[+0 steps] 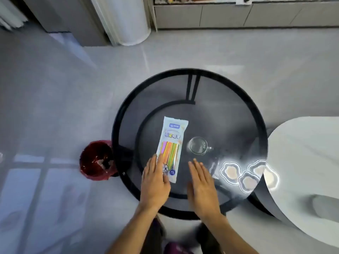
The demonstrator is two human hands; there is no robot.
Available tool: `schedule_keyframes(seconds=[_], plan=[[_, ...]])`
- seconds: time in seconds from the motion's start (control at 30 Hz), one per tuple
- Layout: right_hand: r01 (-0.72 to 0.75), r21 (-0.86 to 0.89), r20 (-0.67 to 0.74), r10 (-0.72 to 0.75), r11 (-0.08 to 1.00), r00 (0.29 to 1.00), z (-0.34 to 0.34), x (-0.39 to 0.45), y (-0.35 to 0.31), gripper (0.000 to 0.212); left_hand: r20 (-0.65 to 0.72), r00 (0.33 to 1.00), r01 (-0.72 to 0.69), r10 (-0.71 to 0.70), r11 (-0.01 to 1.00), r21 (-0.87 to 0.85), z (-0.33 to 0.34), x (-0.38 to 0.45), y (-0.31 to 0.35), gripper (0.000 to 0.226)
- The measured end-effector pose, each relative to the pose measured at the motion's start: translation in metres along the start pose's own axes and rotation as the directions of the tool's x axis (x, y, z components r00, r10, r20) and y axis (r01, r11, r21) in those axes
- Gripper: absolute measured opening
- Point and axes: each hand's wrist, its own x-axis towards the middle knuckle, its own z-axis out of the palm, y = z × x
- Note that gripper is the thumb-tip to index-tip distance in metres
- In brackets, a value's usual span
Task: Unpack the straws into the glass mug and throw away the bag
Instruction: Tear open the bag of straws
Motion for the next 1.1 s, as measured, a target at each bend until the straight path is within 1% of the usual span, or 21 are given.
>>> schedule_keyframes(seconds=[0.03,0.1,0.13,0.2,0.27,0.33,0.4,0.47,0.57,0.63,0.7,0.73,0.8,0.83,0.9,0.97,1.03,1.07,1.1], plan=[[0.040,0.002,-0.024,-0.040,0.999,0.999,0.009,0.019,0.006,0.058,-0.024,0.999,-0.048,0.049,0.999,0.015,0.011,0.021,-0.003,0.069],[0.108,-0.032,-0.023,-0.108,0.994,0.994,0.058,0.052,0.031,0.060,-0.050,0.989,-0.133,0.137,0.988,0.072,0.052,0.065,-0.027,0.069],[0.177,-0.067,-0.021,-0.179,0.982,0.984,0.080,0.069,0.048,0.060,-0.037,0.980,-0.189,0.195,0.974,0.122,0.067,0.086,-0.040,0.068],[0.301,-0.110,0.063,-0.295,0.947,0.953,0.138,0.079,0.077,0.058,-0.021,0.948,-0.305,0.317,0.926,0.224,0.112,0.116,-0.078,0.063],[0.423,-0.141,0.051,-0.421,0.895,0.906,0.182,0.089,0.103,0.056,0.002,0.912,-0.391,0.411,0.866,0.311,0.146,0.139,-0.112,0.059],[0.464,-0.179,0.008,-0.470,0.868,0.882,0.203,0.097,0.112,0.055,-0.014,0.877,-0.443,0.481,0.818,0.366,0.161,0.151,-0.127,0.058],[0.468,-0.162,-0.022,-0.477,0.869,0.879,0.218,0.096,0.118,0.055,-0.064,0.834,-0.487,0.548,0.787,0.379,0.176,0.155,-0.142,0.058],[0.493,-0.145,-0.062,-0.505,0.858,0.861,0.219,0.092,0.116,0.053,-0.098,0.815,-0.505,0.571,0.783,0.363,0.179,0.151,-0.151,0.059],[0.523,-0.245,-0.117,-0.561,0.816,0.820,0.225,0.093,0.118,0.053,-0.138,0.791,-0.530,0.596,0.781,0.331,0.182,0.153,-0.163,0.059],[0.539,-0.241,-0.093,-0.572,0.807,0.815,0.225,0.096,0.121,0.054,-0.139,0.779,-0.540,0.612,0.766,0.348,0.182,0.156,-0.163,0.060],[0.554,-0.260,-0.134,-0.598,0.791,0.791,0.221,0.092,0.120,0.053,-0.154,0.763,-0.537,0.628,0.748,0.391,0.183,0.147,-0.161,0.063],[0.554,-0.272,-0.119,-0.599,0.787,0.792,0.222,0.096,0.122,0.052,-0.138,0.776,-0.518,0.616,0.746,0.417,0.183,0.148,-0.161,0.065],[0.536,-0.262,-0.080,-0.571,0.803,0.817,0.222,0.093,0.118,0.052,-0.107,0.800,-0.477,0.590,0.734,0.483,0.180,0.146,-0.160,0.070],[0.531,-0.228,-0.082,-0.560,0.816,0.825,0.218,0.085,0.113,0.053,-0.098,0.813,-0.461,0.574,0.738,0.492,0.176,0.140,-0.156,0.070],[0.522,-0.116,-0.038,-0.529,0.845,0.848,0.217,0.063,0.100,0.054,-0.070,0.840,-0.437,0.538,0.747,0.501,0.172,0.118,-0.155,0.062],[0.496,0.024,-0.007,-0.496,0.868,0.868,0.212,0.035,0.089,0.049,-0.035,0.858,-0.421,0.512,0.741,0.523,0.175,0.098,-0.155,0.053],[0.429,0.272,0.094,-0.467,0.861,0.879,0.197,0.009,0.078,0.036,-0.013,0.863,-0.421,0.505,0.734,0.533,0.169,0.075,-0.165,0.049],[0.354,0.405,0.145,-0.441,0.843,0.886,0.188,0.000,0.078,0.033,0.004,0.865,-0.426,0.501,0.732,0.532,0.166,0.062,-0.173,0.049],[0.284,0.502,0.151,-0.406,0.817,0.901,0.180,-0.005,0.082,0.032,0.047,0.859,-0.451,0.510,0.709,0.542,0.163,0.053,-0.182,0.049]])
